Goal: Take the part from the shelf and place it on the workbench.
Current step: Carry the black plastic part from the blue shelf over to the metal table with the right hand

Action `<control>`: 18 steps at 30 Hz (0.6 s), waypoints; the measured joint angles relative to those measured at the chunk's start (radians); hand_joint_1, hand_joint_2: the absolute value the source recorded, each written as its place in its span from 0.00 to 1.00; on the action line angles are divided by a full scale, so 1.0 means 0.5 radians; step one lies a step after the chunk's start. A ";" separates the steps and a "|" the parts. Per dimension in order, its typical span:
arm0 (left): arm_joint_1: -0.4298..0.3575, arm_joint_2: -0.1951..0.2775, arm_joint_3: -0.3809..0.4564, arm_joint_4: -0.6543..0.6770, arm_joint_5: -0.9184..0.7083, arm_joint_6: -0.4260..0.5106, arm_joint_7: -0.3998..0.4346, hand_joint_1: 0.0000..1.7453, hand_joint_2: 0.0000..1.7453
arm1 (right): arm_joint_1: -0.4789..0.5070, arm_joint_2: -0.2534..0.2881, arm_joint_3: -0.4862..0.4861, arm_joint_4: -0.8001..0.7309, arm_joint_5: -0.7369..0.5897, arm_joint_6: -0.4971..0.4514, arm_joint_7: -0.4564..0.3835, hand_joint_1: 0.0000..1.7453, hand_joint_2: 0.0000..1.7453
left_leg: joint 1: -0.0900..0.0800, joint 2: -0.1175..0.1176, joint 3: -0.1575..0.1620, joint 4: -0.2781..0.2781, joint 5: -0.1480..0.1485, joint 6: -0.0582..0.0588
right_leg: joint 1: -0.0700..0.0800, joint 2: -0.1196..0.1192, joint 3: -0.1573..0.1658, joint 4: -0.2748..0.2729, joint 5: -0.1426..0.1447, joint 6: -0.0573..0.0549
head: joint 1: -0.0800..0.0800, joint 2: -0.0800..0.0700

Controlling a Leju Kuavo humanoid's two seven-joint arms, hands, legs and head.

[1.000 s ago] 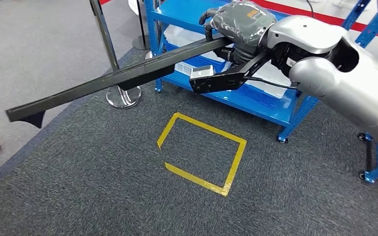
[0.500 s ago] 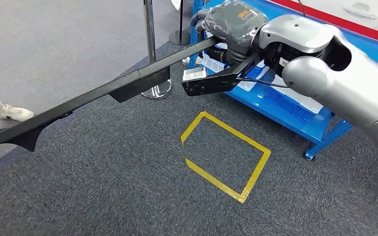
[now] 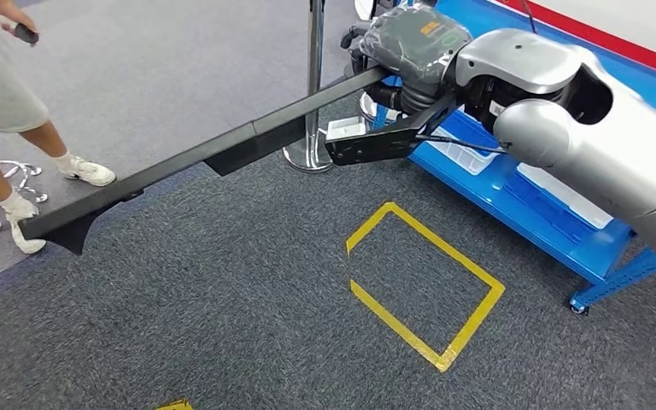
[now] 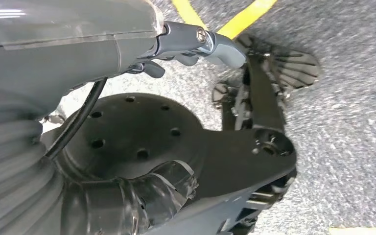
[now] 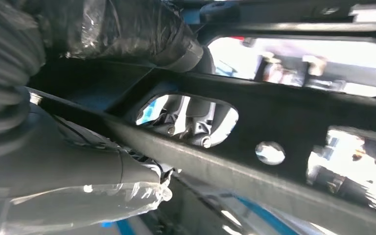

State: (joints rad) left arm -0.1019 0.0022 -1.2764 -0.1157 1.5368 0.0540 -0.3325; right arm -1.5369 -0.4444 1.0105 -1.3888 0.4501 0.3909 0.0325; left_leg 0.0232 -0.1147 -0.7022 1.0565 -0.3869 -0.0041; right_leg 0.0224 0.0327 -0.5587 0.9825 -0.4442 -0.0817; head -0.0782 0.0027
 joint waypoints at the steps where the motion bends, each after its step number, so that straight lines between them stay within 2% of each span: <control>1: 0.002 0.004 0.000 0.000 0.004 0.000 0.004 0.00 1.00 | 0.000 0.002 0.002 -0.001 -0.002 0.001 -0.002 1.00 1.00 | -0.013 0.066 -0.035 0.079 -0.053 -0.005 | -0.009 -0.034 0.015 -0.034 0.019 0.015 | -0.001 0.000; 2: 0.004 0.007 0.000 0.000 0.007 0.000 0.008 0.00 1.00 | 0.000 0.001 0.004 -0.002 -0.003 0.002 -0.003 1.00 1.00 | -0.015 0.131 -0.084 0.188 -0.120 -0.013 | -0.011 -0.065 0.017 -0.043 0.024 0.026 | -0.002 0.000; 3: 0.005 0.011 -0.001 0.000 0.011 -0.001 0.011 0.00 1.00 | 0.001 -0.001 0.006 -0.002 -0.006 0.004 -0.003 1.00 1.00 | -0.010 0.173 -0.134 0.306 -0.179 -0.023 | -0.012 -0.096 0.011 -0.040 0.026 0.033 | -0.003 0.000; 4: 0.006 0.013 -0.001 0.000 0.015 -0.001 0.014 0.00 1.00 | 0.005 -0.002 0.011 -0.002 -0.008 0.006 -0.003 1.00 1.00 | -0.001 0.198 -0.168 0.394 -0.211 -0.034 | -0.016 -0.127 0.003 -0.031 0.023 0.041 | -0.003 0.000; 5: 0.005 0.016 -0.001 0.000 0.018 -0.001 0.015 0.00 1.00 | 0.010 -0.004 0.016 -0.001 -0.010 0.008 -0.003 1.00 1.00 | 0.009 0.213 -0.168 0.415 -0.207 -0.047 | -0.022 -0.158 -0.006 -0.016 0.016 0.051 | -0.004 0.000; 6: 0.005 0.021 -0.001 0.000 0.020 -0.001 0.015 0.00 1.00 | 0.015 -0.004 0.020 -0.001 -0.013 0.010 -0.003 1.00 1.00 | 0.019 0.228 -0.131 0.367 -0.175 -0.061 | -0.033 -0.188 -0.016 0.004 0.006 0.066 | -0.004 0.000; 8: 0.005 0.026 -0.001 0.000 0.021 -0.002 0.016 0.00 1.00 | 0.016 -0.005 0.024 -0.003 -0.018 0.011 -0.008 1.00 1.00 | 0.028 0.291 0.002 0.158 -0.099 -0.087 | -0.050 -0.240 -0.041 0.062 -0.026 0.108 | -0.005 0.000; 9: 0.005 0.026 -0.001 -0.001 0.021 -0.003 0.016 0.00 1.00 | 0.015 -0.008 0.024 -0.003 -0.020 0.011 -0.010 1.00 1.00 | 0.028 0.315 0.047 0.076 -0.080 -0.082 | -0.050 -0.262 -0.056 0.096 -0.044 0.130 | -0.002 0.000; 10: 0.005 0.025 -0.001 -0.001 0.021 -0.005 0.017 0.00 1.00 | 0.014 -0.010 0.024 -0.004 -0.021 0.011 -0.012 1.00 1.00 | 0.024 0.328 0.067 0.035 -0.078 -0.068 | -0.047 -0.279 -0.067 0.122 -0.058 0.146 | 0.001 0.000; 11: 0.006 0.024 -0.001 -0.001 0.021 -0.006 0.017 0.00 1.00 | 0.014 -0.011 0.025 -0.004 -0.021 0.011 -0.013 1.00 1.00 | 0.017 0.320 0.061 0.035 -0.086 -0.045 | -0.042 -0.296 -0.074 0.136 -0.065 0.157 | 0.003 0.000; 13: 0.010 0.029 -0.001 -0.001 0.022 -0.006 0.018 0.00 1.00 | 0.017 -0.010 0.027 -0.004 -0.022 0.012 -0.012 1.00 1.00 | 0.018 0.274 0.050 0.033 -0.076 -0.006 | -0.044 -0.323 -0.071 0.141 -0.072 0.170 | 0.007 0.000; 14: 0.011 0.031 0.000 -0.001 0.022 -0.006 0.018 0.00 1.00 | 0.017 -0.009 0.027 -0.004 -0.022 0.012 -0.014 1.00 1.00 | 0.019 0.254 0.048 0.028 -0.069 0.008 | -0.051 -0.301 -0.071 0.154 -0.091 0.178 | 0.008 0.000; 15: 0.012 0.032 0.000 -0.001 0.022 -0.007 0.017 0.00 1.00 | 0.017 -0.010 0.027 -0.003 -0.022 0.012 -0.015 1.00 1.00 | 0.021 0.235 0.047 0.021 -0.061 0.020 | -0.060 -0.254 -0.085 0.196 -0.131 0.184 | 0.010 0.000; 17: 0.011 0.034 0.000 -0.001 0.023 -0.008 0.016 0.00 1.00 | 0.018 -0.019 0.027 -0.003 -0.024 0.014 -0.019 1.00 1.00 | 0.022 0.198 0.041 0.012 -0.048 0.040 | -0.071 -0.130 -0.160 0.387 -0.262 0.191 | 0.011 0.000; 18: 0.011 0.034 0.000 -0.001 0.024 -0.010 0.015 0.00 1.00 | 0.022 -0.025 0.028 -0.003 -0.025 0.016 -0.020 1.00 1.00 | 0.019 0.175 0.035 0.010 -0.042 0.046 | -0.072 -0.094 -0.217 0.518 -0.327 0.190 | 0.011 0.000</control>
State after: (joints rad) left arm -0.0966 0.0191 -1.2764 -0.1160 1.5487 0.0488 -0.3251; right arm -1.5261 -0.4570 1.0246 -1.3904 0.4374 0.3991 0.0224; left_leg 0.0329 -0.0272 -0.6845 1.0616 -0.4077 0.0190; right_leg -0.0136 -0.0144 -0.6672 1.2414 -0.6077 0.0132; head -0.0726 0.0025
